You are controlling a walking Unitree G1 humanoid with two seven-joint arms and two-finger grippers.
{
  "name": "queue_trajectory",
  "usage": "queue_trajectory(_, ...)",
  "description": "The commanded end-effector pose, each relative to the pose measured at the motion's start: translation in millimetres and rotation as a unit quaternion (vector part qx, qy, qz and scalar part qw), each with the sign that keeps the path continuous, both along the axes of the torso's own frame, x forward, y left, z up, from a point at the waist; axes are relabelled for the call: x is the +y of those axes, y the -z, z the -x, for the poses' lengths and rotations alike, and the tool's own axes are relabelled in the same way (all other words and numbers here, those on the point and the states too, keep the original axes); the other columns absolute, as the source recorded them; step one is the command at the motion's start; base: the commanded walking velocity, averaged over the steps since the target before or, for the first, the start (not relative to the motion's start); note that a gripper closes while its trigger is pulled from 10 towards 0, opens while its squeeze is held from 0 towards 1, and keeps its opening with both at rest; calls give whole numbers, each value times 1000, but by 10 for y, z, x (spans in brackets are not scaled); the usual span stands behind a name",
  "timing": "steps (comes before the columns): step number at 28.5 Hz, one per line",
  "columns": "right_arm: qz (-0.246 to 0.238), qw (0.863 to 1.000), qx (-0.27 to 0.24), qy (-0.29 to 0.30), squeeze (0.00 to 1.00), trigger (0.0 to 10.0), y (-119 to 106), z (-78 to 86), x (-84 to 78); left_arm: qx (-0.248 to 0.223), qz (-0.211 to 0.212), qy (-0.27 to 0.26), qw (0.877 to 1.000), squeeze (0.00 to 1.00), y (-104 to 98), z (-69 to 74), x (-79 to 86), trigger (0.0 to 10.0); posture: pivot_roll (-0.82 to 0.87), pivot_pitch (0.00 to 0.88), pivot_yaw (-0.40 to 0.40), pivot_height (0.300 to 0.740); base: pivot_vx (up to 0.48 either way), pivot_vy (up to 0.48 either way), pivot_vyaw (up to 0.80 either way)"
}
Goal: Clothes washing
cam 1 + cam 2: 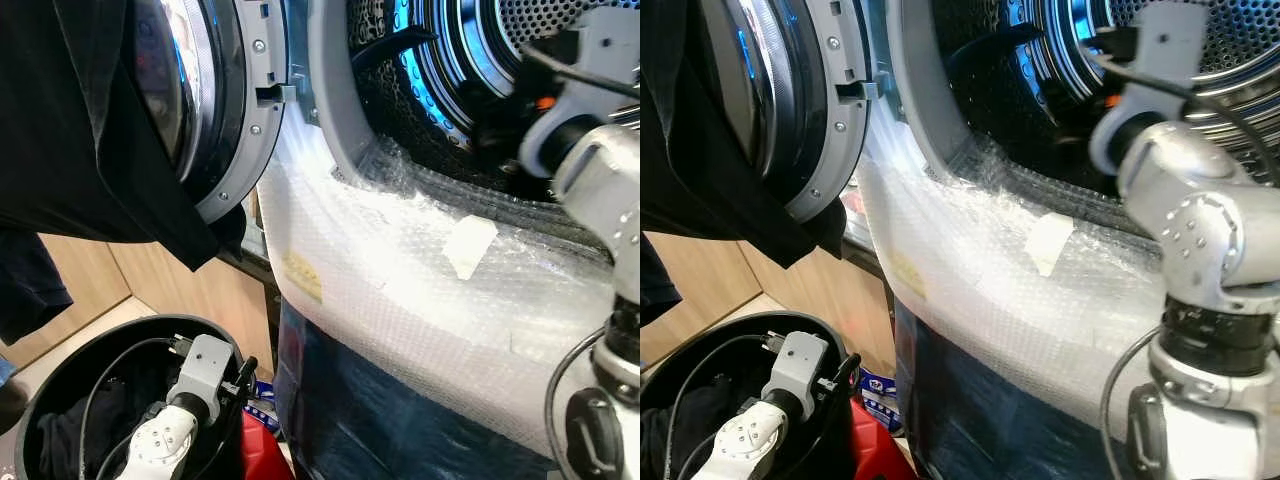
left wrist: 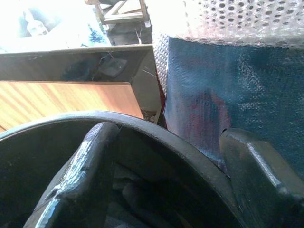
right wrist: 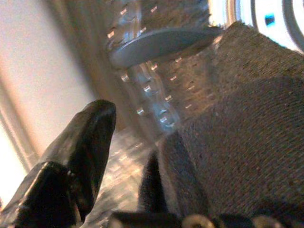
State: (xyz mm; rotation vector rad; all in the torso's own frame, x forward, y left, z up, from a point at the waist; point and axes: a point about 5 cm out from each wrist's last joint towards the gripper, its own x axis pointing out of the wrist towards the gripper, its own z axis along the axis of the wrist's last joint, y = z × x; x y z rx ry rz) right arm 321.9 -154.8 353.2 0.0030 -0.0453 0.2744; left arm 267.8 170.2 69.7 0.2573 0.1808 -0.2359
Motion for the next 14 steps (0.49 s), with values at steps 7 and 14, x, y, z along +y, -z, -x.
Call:
queue_trajectory(7, 61, 997, 52, -25, 0, 10000, 312, 111, 99, 14, -3, -5, 1000, 0, 41, 20, 1, 10000, 144, 0, -6, 740, 0, 0, 0)
queue_trajectory(14, 91, 995, 47, 12, 0, 10000, 279, 185, -177, 15, -1, -11, 1000, 0, 44, 24, 17, 10000, 141, 0, -6, 740, 0, 0, 0)
